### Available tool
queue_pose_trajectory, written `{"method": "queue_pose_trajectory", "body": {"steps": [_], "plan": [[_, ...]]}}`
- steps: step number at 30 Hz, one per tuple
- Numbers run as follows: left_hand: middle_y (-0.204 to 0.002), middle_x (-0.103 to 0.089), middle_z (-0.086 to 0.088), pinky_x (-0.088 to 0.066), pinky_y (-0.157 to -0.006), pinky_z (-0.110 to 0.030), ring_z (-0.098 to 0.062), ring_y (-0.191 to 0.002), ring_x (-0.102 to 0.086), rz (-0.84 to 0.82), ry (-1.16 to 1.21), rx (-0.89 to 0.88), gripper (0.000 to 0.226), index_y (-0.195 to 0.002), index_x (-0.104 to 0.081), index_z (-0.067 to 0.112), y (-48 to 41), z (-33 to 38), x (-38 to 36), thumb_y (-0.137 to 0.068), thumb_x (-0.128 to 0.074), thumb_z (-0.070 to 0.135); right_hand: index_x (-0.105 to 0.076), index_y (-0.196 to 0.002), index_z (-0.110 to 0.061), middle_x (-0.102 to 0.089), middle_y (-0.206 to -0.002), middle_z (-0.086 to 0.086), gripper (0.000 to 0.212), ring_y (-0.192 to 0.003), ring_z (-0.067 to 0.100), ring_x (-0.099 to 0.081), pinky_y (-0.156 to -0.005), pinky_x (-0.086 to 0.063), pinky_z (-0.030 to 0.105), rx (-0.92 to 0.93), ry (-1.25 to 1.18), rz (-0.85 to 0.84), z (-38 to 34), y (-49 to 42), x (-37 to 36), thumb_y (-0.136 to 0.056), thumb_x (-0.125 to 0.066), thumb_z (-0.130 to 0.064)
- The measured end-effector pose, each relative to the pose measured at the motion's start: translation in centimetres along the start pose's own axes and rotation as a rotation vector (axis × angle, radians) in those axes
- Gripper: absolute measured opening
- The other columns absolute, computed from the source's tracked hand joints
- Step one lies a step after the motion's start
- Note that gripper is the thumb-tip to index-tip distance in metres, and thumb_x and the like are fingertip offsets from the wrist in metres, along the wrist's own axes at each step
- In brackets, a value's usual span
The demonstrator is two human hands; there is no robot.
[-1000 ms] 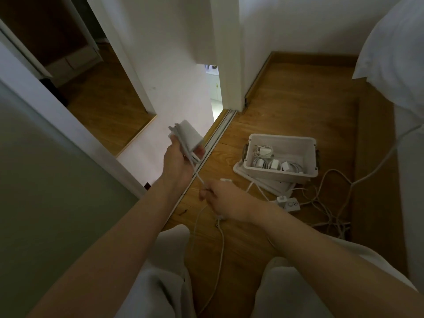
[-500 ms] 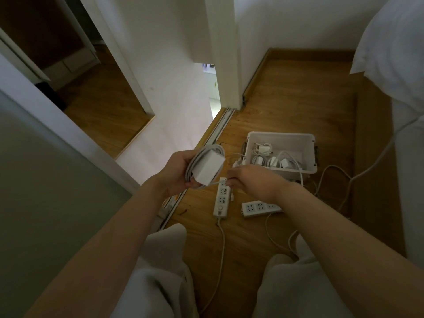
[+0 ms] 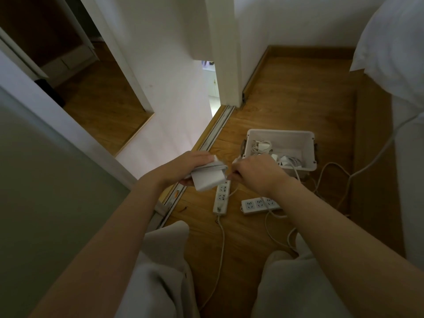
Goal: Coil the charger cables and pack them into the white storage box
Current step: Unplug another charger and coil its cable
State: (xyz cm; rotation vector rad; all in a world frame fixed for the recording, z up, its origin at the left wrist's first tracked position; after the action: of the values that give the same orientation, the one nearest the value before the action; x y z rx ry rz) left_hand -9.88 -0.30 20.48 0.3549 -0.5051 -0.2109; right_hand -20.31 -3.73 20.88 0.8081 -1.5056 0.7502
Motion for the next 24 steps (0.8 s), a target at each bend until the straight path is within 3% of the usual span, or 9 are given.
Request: {"method": "queue_pose_trajectory", "body": {"steps": [3, 6, 10, 14, 18, 24], "plan": [[-0.094, -0.058, -0.004, -0.047, -0.063, -0.024, -0.017, -0.079, -0.057, -0.027, -0.101, 0.084, 0.024, -0.096, -0.058, 0.022, -0.2, -1.7, -0.7, -0.093, -0.048, 0.043, -0.057, -0.106, -0.019, -0.064, -0.100, -0.002, 0.025, -0.093, 0.016, -0.060, -0.084, -0.042, 0.031, -0.028, 0.022, 0.015, 0.2, -0.2, -0.2, -0.098, -0.040, -0.035], [-0.099, -0.059, 0.000, -0.047, -0.068, -0.025, -0.015, -0.085, -0.057, 0.089, -0.321, 0.042, 0.020, -0.102, -0.057, 0.024, -0.2, -2.0, 0.5, -0.095, -0.046, 0.039, -0.055, -0.112, -0.022, -0.057, -0.114, -0.002, 0.018, -0.110, 0.017, -0.052, -0.097, -0.035, 0.032, -0.059, 0.001, 0.044, 0.5, -0.1, 0.0, -0.095, -0.048, -0.019], [-0.103, -0.061, 0.001, -0.055, -0.072, -0.032, -0.013, -0.085, -0.060, 0.314, -0.502, -0.040, 0.026, -0.111, -0.055, 0.026, 0.5, -1.2, 2.7, -0.095, -0.045, 0.043, -0.057, -0.106, -0.024, -0.061, -0.110, -0.003, 0.016, -0.105, 0.016, -0.055, -0.094, -0.031, 0.030, -0.158, -0.019, 0.130, 1.2, 0.1, 0.9, -0.095, -0.047, -0.017], [-0.114, -0.056, 0.000, -0.047, -0.070, -0.022, -0.011, -0.088, -0.054, 0.442, -0.729, -0.140, 0.037, -0.126, -0.049, 0.021, 0.8, 0.2, 3.1, -0.096, -0.041, 0.041, -0.061, -0.103, -0.019, -0.067, -0.096, 0.000, 0.027, -0.087, 0.019, -0.062, -0.075, -0.034, 0.028, -0.271, -0.093, 0.133, 1.8, 0.4, 1.3, -0.100, -0.037, -0.032], [-0.120, -0.052, -0.003, -0.045, -0.073, -0.023, -0.017, -0.091, -0.057, 0.512, -0.782, -0.166, 0.038, -0.128, -0.047, 0.020, 0.8, 0.4, 3.6, -0.097, -0.040, 0.040, -0.061, -0.104, -0.018, -0.067, -0.094, 0.001, 0.031, -0.083, 0.018, -0.062, -0.063, -0.039, 0.027, -0.332, -0.140, 0.146, 2.6, 0.8, 1.5, -0.099, -0.037, -0.036], [-0.119, -0.051, -0.005, -0.040, -0.071, -0.023, -0.018, -0.096, -0.056, 0.582, -0.850, -0.002, 0.037, -0.126, -0.047, 0.018, 1.0, -2.4, 6.2, -0.098, -0.036, 0.040, -0.063, -0.112, -0.020, -0.064, -0.109, 0.002, 0.024, -0.098, 0.019, -0.060, -0.076, -0.046, 0.028, -0.346, -0.234, 0.122, 3.5, 1.0, 0.6, -0.095, -0.049, -0.011]]}}
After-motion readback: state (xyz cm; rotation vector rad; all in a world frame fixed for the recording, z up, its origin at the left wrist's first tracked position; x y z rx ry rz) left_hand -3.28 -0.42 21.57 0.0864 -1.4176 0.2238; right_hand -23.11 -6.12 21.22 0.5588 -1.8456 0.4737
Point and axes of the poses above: each hand's wrist, its own y-axis away from the middle knuckle, its own x-axis out of the back of the hand, z = x × y, the point moved 9 cm from there along -y, towards the middle knuckle
